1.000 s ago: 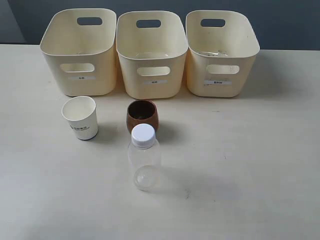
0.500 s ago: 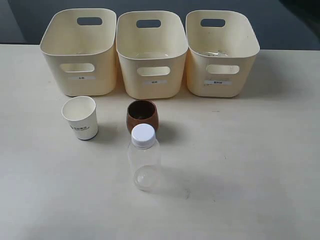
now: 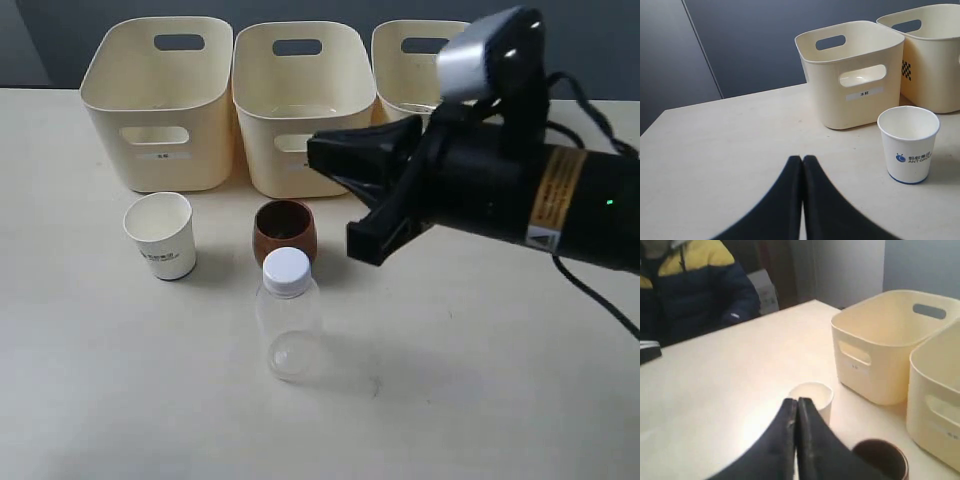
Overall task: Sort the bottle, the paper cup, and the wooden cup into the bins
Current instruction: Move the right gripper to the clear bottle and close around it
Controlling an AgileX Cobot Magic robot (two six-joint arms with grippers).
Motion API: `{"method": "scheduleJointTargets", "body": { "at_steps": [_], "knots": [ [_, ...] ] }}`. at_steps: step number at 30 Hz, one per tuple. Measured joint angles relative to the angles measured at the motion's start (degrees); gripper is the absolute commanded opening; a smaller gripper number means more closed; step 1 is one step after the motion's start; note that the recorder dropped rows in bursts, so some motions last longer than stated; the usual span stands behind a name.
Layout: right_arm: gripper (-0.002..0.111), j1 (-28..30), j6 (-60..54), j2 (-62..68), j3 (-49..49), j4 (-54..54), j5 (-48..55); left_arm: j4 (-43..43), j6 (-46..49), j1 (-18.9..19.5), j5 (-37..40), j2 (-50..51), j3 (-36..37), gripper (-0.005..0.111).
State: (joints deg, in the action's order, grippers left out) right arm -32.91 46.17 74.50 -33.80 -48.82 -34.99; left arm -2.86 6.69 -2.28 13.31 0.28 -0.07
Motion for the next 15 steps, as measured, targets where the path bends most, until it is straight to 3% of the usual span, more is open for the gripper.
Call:
{"method": "scheduleJointTargets", "body": {
  "at_steps": [9,13,15],
  "knots": [
    [0.001,-2.42,-9.38,7.04,0.00,2.24,2.24,0.00,0.00,0.00,0.00,0.00,0.00,0.000],
    [0.025,-2.44,-10.08,8.58,0.00,2.48,1.39,0.00,0.00,0.00,0.00,0.00,0.00,0.000],
    [0.045,-2.44,-10.22,9.49,0.00,2.48,-0.21,0.00,0.00,0.00,0.00,0.00,0.00,0.000]
  ]
}}
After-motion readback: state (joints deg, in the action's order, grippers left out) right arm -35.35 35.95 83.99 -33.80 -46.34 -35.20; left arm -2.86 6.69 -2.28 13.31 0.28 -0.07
